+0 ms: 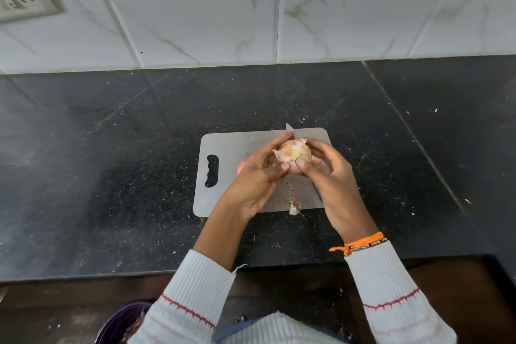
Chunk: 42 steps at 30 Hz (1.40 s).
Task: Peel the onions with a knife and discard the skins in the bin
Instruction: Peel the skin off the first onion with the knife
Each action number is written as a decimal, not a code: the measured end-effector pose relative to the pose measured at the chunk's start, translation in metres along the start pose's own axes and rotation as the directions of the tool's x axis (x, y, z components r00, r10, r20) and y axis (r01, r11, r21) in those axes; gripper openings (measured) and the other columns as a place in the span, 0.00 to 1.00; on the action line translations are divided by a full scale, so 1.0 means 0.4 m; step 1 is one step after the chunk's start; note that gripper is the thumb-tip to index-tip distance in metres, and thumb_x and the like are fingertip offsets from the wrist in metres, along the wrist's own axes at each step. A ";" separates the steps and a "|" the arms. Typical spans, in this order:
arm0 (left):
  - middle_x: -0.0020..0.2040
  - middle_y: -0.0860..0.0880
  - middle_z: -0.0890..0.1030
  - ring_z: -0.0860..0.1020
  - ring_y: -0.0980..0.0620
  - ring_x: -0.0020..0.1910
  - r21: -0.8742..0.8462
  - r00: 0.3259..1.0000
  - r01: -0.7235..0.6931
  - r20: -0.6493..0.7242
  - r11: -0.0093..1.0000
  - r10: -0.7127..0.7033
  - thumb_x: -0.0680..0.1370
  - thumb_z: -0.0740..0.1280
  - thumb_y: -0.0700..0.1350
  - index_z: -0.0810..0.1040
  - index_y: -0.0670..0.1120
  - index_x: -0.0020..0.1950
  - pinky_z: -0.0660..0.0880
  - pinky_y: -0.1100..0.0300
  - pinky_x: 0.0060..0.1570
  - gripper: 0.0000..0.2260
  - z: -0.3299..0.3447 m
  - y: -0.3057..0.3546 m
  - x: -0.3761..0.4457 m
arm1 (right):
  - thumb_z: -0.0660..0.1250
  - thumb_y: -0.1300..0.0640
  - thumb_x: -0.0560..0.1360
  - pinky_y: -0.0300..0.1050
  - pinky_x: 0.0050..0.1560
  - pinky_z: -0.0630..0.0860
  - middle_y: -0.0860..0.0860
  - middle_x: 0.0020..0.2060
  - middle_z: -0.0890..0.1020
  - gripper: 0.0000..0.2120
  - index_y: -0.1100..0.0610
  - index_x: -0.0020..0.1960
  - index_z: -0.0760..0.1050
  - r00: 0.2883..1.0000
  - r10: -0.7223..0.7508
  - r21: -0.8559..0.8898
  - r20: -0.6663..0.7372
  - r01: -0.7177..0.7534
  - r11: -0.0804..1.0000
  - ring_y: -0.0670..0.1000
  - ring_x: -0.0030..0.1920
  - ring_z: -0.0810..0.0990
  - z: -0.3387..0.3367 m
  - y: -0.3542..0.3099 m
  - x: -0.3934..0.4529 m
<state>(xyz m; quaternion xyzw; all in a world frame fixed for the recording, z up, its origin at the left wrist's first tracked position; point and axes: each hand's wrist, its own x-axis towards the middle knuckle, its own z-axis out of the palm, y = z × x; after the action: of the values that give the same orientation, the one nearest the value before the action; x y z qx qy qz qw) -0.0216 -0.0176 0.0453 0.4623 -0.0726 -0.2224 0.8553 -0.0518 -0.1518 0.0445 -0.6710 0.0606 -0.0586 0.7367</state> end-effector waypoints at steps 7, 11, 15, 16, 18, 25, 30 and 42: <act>0.56 0.45 0.80 0.79 0.50 0.54 0.074 0.987 -0.007 -0.162 0.997 0.019 0.77 0.61 0.33 0.74 0.44 0.63 0.78 0.60 0.52 0.16 0.011 0.001 -0.007 | 0.71 0.69 0.68 0.40 0.52 0.77 0.51 0.55 0.80 0.21 0.51 0.56 0.76 0.994 -0.063 0.056 0.088 0.058 0.997 0.47 0.56 0.80 -0.010 -0.009 -0.016; 0.57 0.43 0.80 0.81 0.52 0.49 0.215 0.964 0.006 -0.262 0.977 0.051 0.79 0.61 0.39 0.76 0.41 0.62 0.80 0.62 0.44 0.13 0.016 -0.006 -0.007 | 0.74 0.68 0.66 0.38 0.50 0.78 0.50 0.57 0.78 0.25 0.49 0.58 0.74 0.994 -0.037 -0.038 0.099 0.041 0.998 0.47 0.56 0.79 -0.012 -0.004 -0.019; 0.44 0.44 0.82 0.82 0.58 0.34 0.294 0.931 -0.021 -0.343 0.956 0.126 0.79 0.60 0.38 0.77 0.36 0.58 0.78 0.67 0.34 0.11 0.017 -0.019 -0.004 | 0.71 0.67 0.69 0.34 0.48 0.76 0.48 0.56 0.78 0.22 0.47 0.57 0.73 0.993 -0.016 -0.017 0.114 0.018 1.000 0.43 0.54 0.80 -0.014 -0.001 -0.025; 0.42 0.45 0.82 0.81 0.58 0.32 0.293 0.922 -0.024 -0.362 0.956 0.134 0.79 0.60 0.37 0.77 0.35 0.57 0.78 0.67 0.33 0.10 0.012 -0.022 -0.001 | 0.69 0.67 0.70 0.34 0.48 0.76 0.47 0.55 0.79 0.20 0.47 0.56 0.73 0.992 0.007 0.033 0.123 -0.011 0.999 0.42 0.54 0.80 -0.014 -0.001 -0.026; 0.39 0.46 0.82 0.80 0.58 0.29 0.283 0.907 -0.021 -0.398 0.959 0.138 0.78 0.61 0.34 0.78 0.33 0.54 0.79 0.66 0.32 0.09 0.004 -0.027 0.004 | 0.67 0.65 0.71 0.37 0.51 0.78 0.47 0.52 0.81 0.16 0.49 0.55 0.74 0.985 0.080 0.186 0.151 -0.108 0.977 0.44 0.54 0.80 -0.018 0.000 -0.024; 0.53 0.43 0.82 0.81 0.50 0.51 0.300 0.937 0.027 -0.340 0.954 0.081 0.80 0.60 0.41 0.78 0.39 0.58 0.77 0.59 0.55 0.12 0.000 -0.038 0.011 | 0.52 0.63 0.80 0.41 0.50 0.80 0.57 0.55 0.79 0.15 0.57 0.59 0.75 0.937 0.241 0.547 0.254 -0.344 0.763 0.52 0.52 0.80 -0.022 0.012 -0.014; 0.57 0.50 0.79 0.79 0.57 0.53 0.456 0.996 0.026 -0.086 0.890 0.015 0.71 0.70 0.31 0.74 0.46 0.65 0.77 0.65 0.50 0.24 0.000 -0.037 0.000 | 0.51 0.59 0.82 0.36 0.41 0.78 0.52 0.50 0.81 0.15 0.57 0.62 0.73 0.957 0.233 0.387 0.174 -0.284 0.877 0.45 0.44 0.81 -0.019 0.021 -0.011; 0.46 0.48 0.82 0.82 0.55 0.42 0.391 0.982 0.049 -0.187 0.919 0.028 0.73 0.70 0.36 0.75 0.43 0.55 0.79 0.65 0.43 0.12 -0.015 -0.035 0.007 | 0.67 0.57 0.75 0.42 0.57 0.75 0.45 0.56 0.79 0.13 0.47 0.58 0.77 0.997 -0.011 -0.137 0.079 0.022 0.990 0.47 0.59 0.77 -0.022 0.023 -0.003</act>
<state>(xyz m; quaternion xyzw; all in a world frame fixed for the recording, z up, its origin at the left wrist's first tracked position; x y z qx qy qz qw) -0.0216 -0.0208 0.0300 0.6443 -0.0318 -0.1629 0.7466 -0.0545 -0.1592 0.0344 -0.7224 0.0301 -0.0341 0.6900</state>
